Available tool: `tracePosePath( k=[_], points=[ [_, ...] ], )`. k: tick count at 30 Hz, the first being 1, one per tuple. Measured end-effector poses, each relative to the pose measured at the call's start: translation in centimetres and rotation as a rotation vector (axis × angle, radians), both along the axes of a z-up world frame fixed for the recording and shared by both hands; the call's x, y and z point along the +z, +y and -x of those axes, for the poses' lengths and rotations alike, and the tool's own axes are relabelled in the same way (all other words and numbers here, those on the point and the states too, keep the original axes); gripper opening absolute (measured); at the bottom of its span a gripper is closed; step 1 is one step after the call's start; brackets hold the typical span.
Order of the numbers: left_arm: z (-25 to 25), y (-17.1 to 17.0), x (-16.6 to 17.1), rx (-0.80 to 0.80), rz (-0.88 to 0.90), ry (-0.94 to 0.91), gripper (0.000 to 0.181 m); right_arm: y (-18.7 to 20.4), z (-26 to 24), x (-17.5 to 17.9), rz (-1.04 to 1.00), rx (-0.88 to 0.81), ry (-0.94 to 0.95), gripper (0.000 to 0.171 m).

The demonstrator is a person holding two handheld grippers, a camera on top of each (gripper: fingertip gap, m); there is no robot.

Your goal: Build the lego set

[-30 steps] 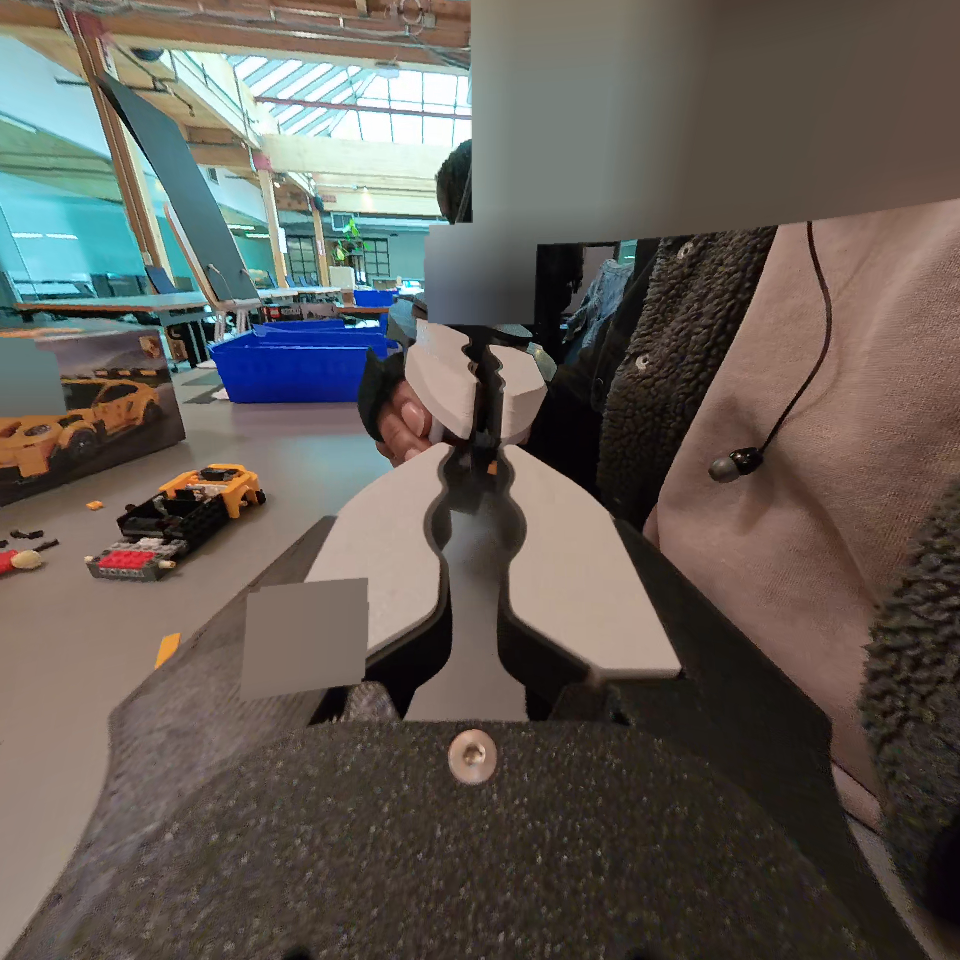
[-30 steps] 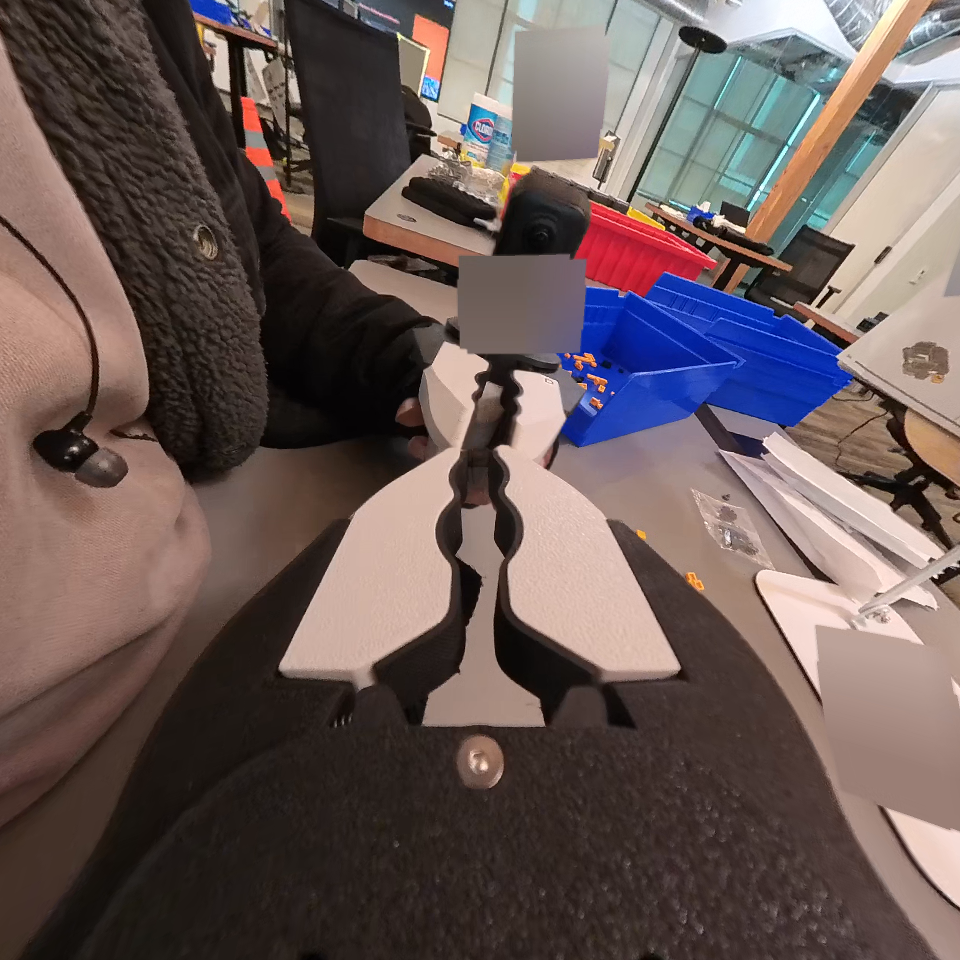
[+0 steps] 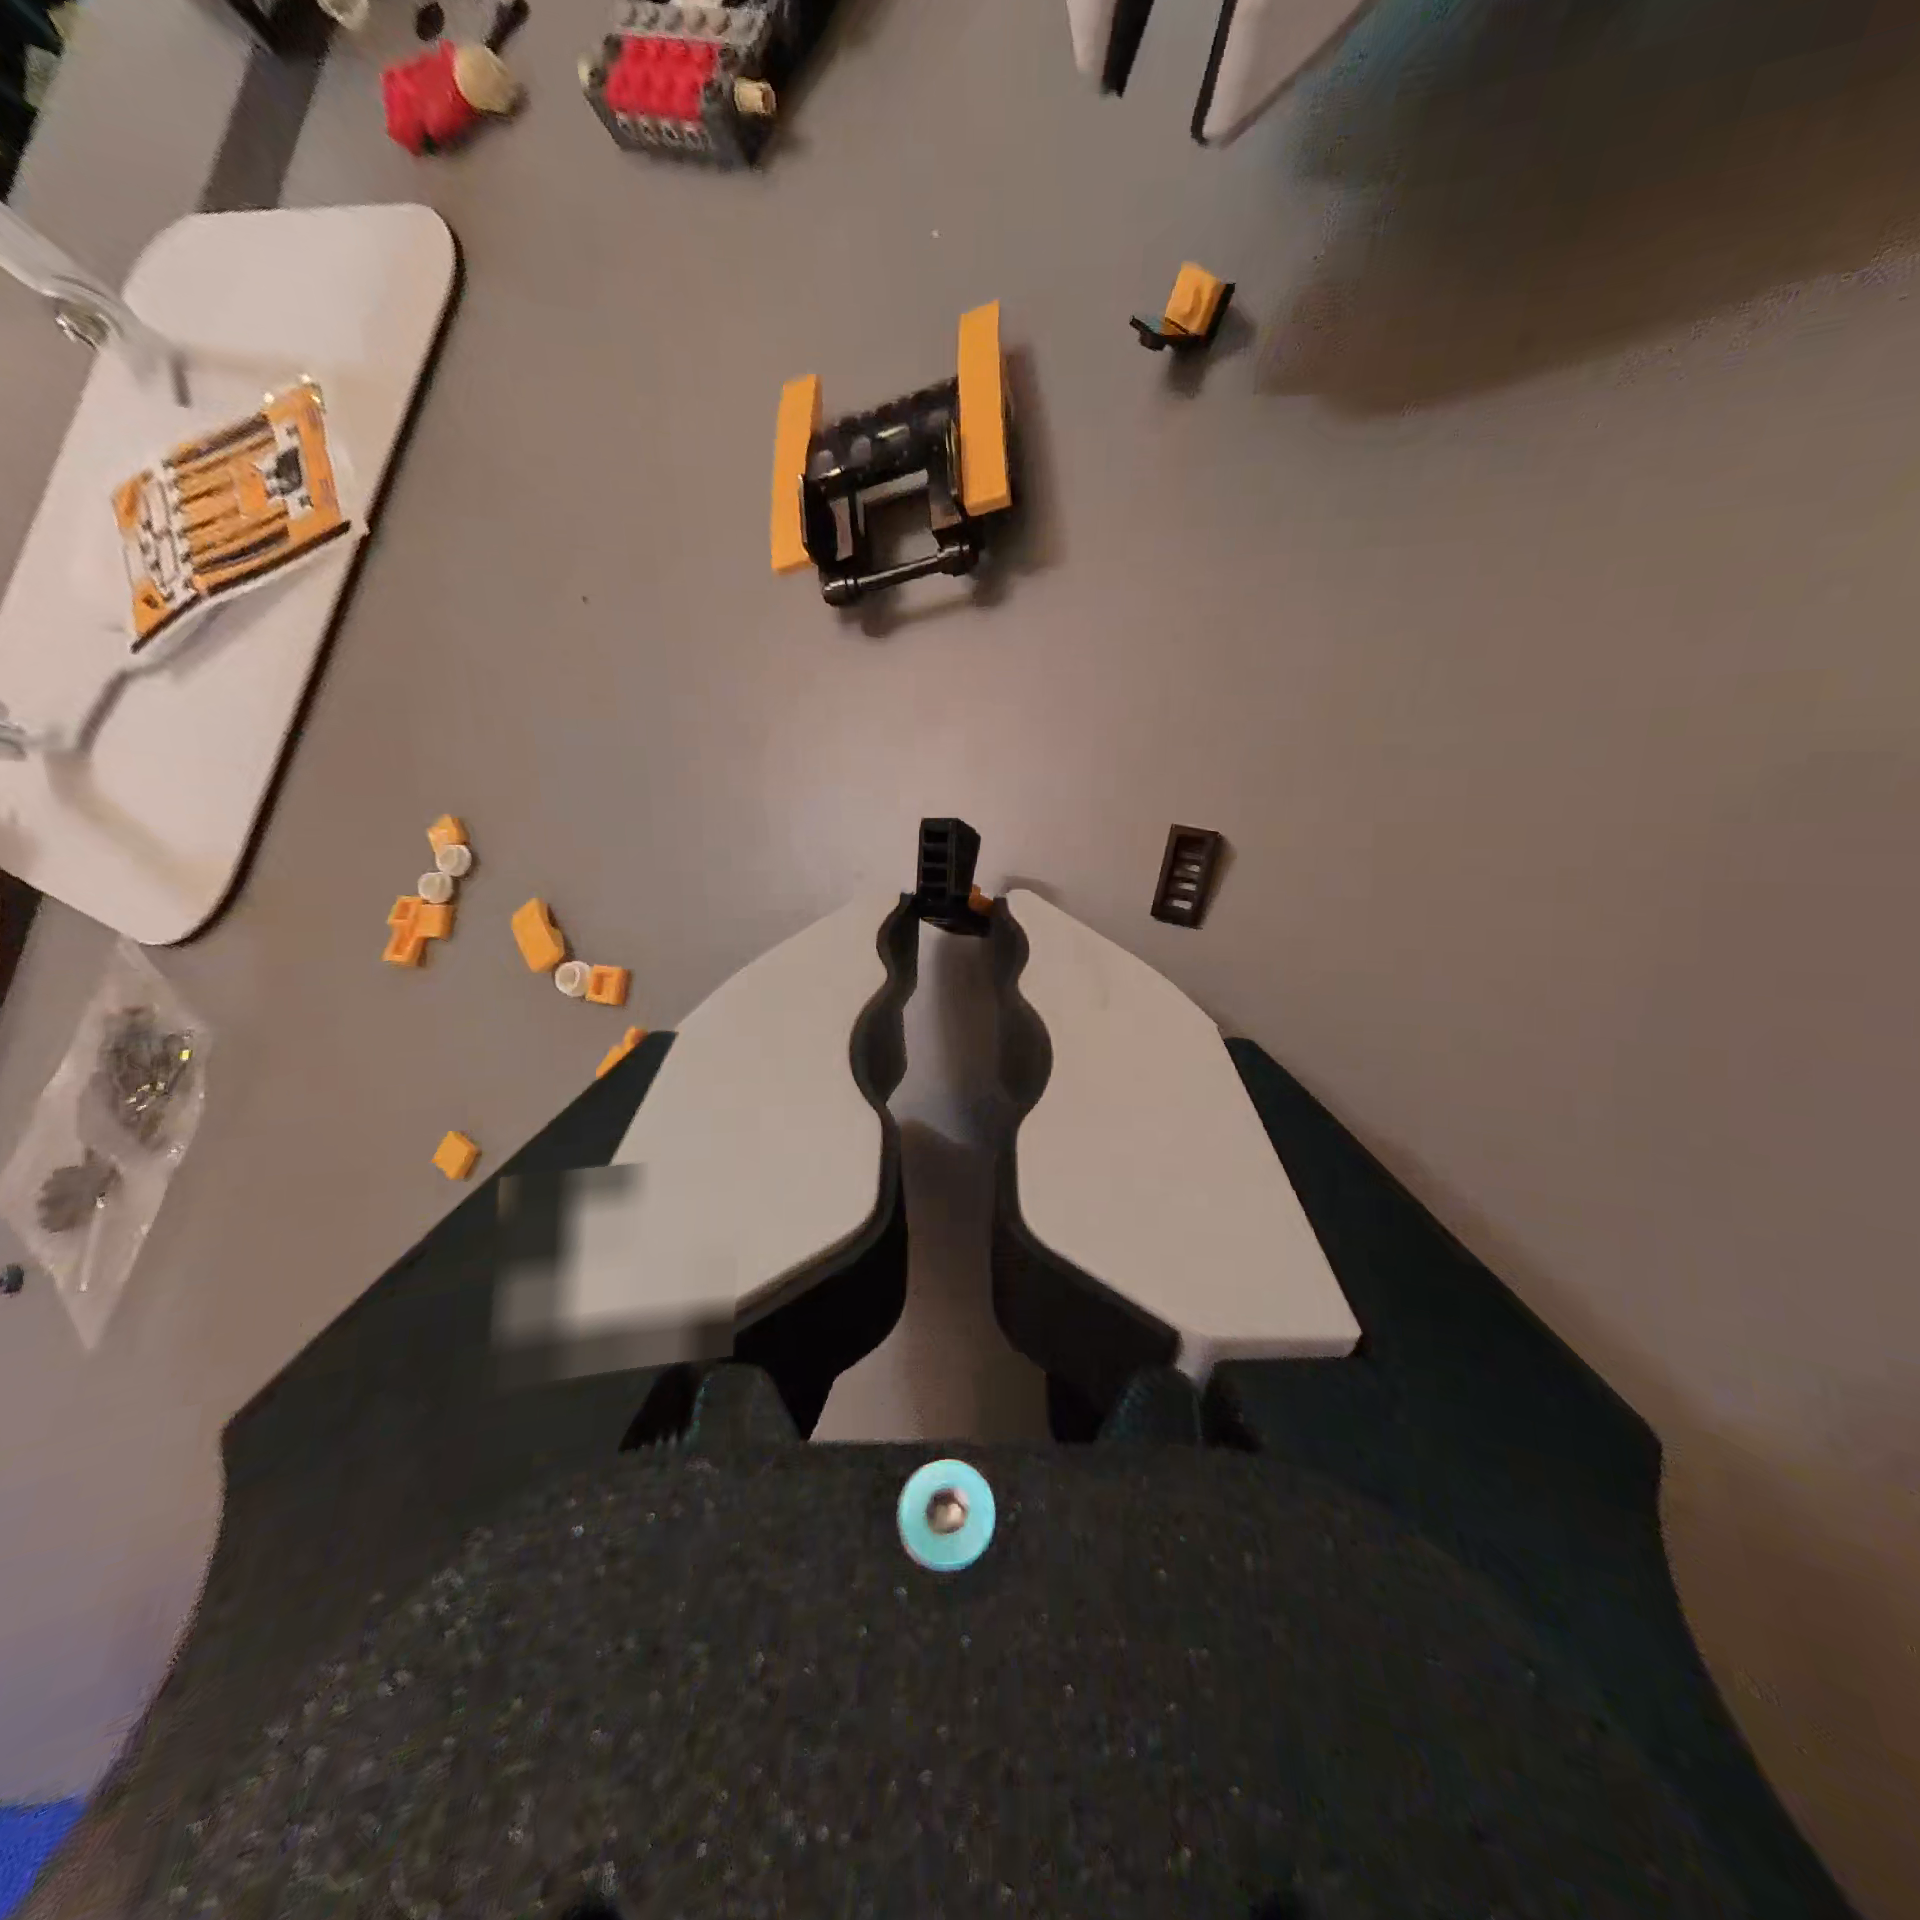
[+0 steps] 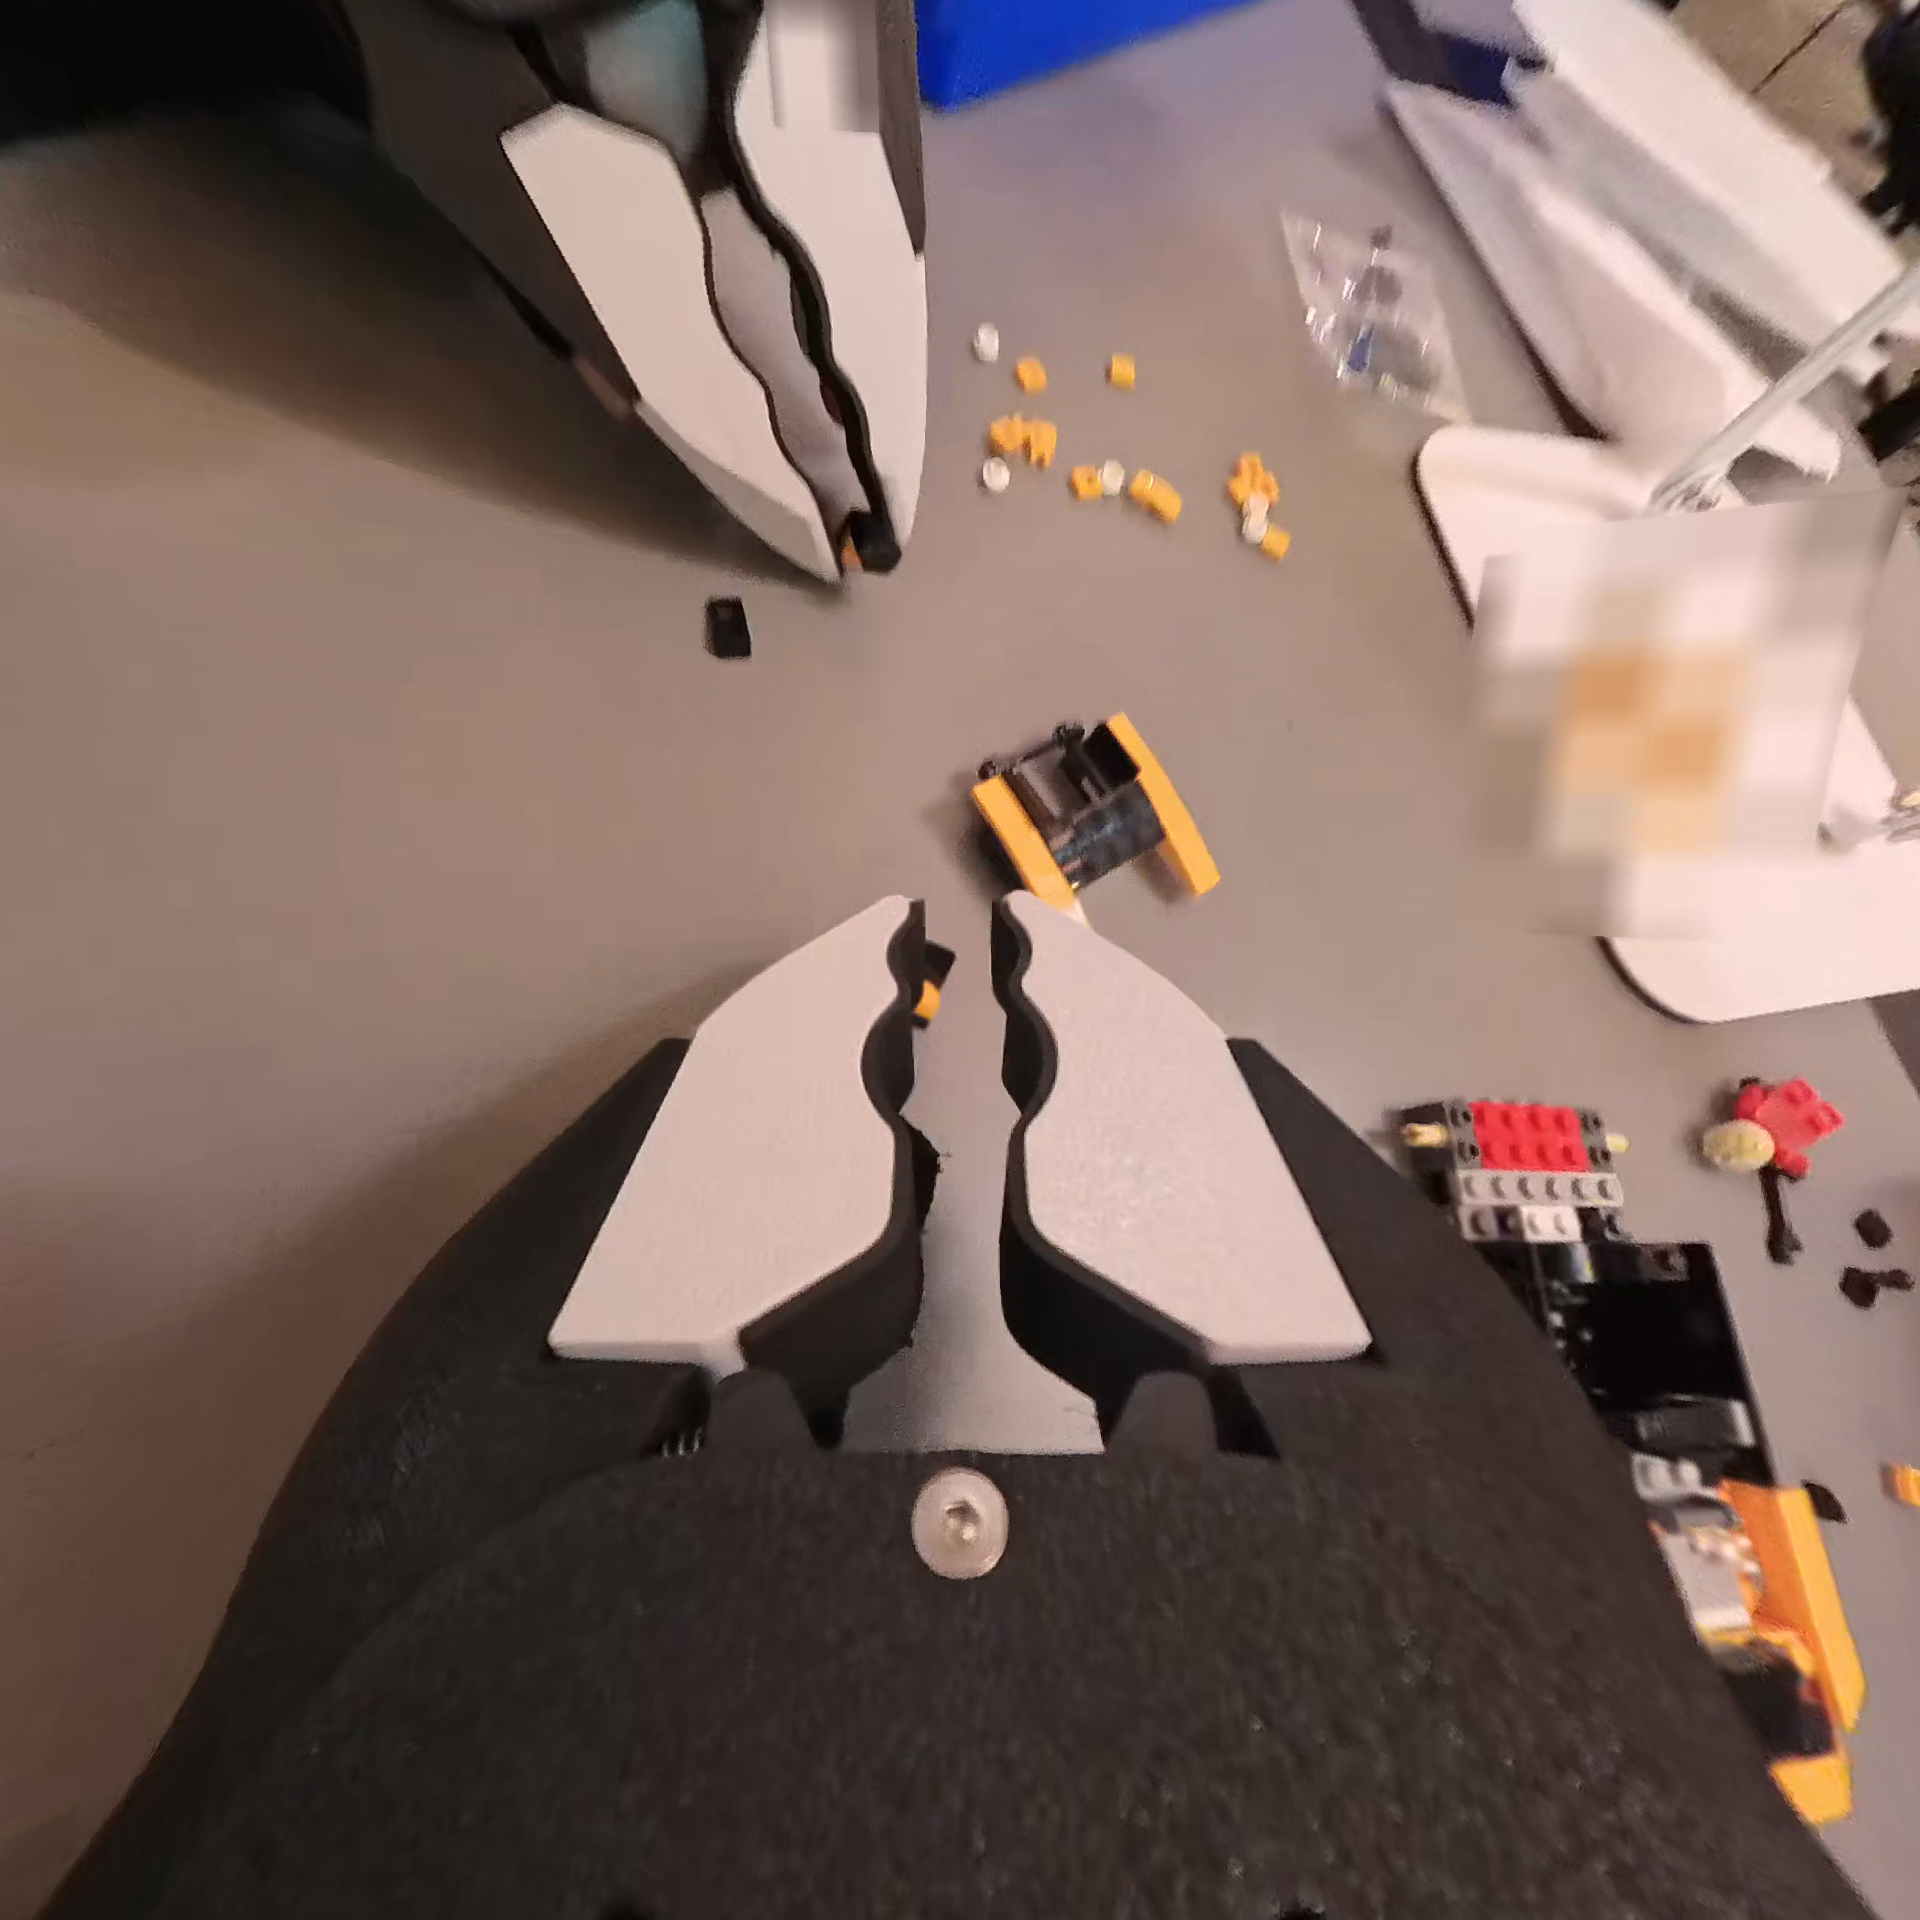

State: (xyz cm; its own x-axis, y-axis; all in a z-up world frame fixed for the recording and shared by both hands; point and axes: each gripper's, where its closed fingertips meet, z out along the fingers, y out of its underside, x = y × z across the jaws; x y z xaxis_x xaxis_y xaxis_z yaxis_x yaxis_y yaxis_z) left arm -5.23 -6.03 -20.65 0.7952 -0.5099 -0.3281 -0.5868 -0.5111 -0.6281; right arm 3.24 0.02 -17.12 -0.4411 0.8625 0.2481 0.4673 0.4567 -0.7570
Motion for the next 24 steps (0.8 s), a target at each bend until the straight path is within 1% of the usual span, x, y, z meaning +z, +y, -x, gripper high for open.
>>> tracePosePath(
  k=[1, 5, 10, 16, 18, 21, 24],
  points=[
    [0.0, 0.0, -0.1, 0.0, 0.005, -0.003, 0.013, 0.1, -0.1, -0.5, -0.007, -0.004, -0.021, 0.012],
    [-0.3, -0.2, -0.1, -0.019, 0.013, -0.02, 0.014, 0.4, -0.3, -1.5, -0.001, -0.012, -0.072, 0.014],
    [-0.2, -0.4, 0.4, -0.029, 0.006, -0.044, 0.022, 0.8, -0.5, -2.3, 0.016, -0.034, -0.118, 0.02],
    [-1.4, -0.7, 2.5, -0.069, -0.047, -0.186, 0.021, 0.6, -0.6, -3.3, 0.03, -0.041, -0.171, 0.02],
    [-1.8, -0.9, 2.4, -0.091, -0.041, -0.2, 0.021, 0.6, -0.5, -3.6, 0.026, -0.054, -0.185, 0.015],
    [-2.0, -1.4, 1.4, -0.121, 0.0, -0.166, 0.02, 0.4, -0.5, -3.7, 0.011, -0.039, -0.184, 0.008],
    [-2.3, -1.8, 1.0, -0.138, 0.03, -0.168, 0.02, -0.5, -0.4, -3.2, 0.031, 0.002, -0.146, 0.008]
  ],
)
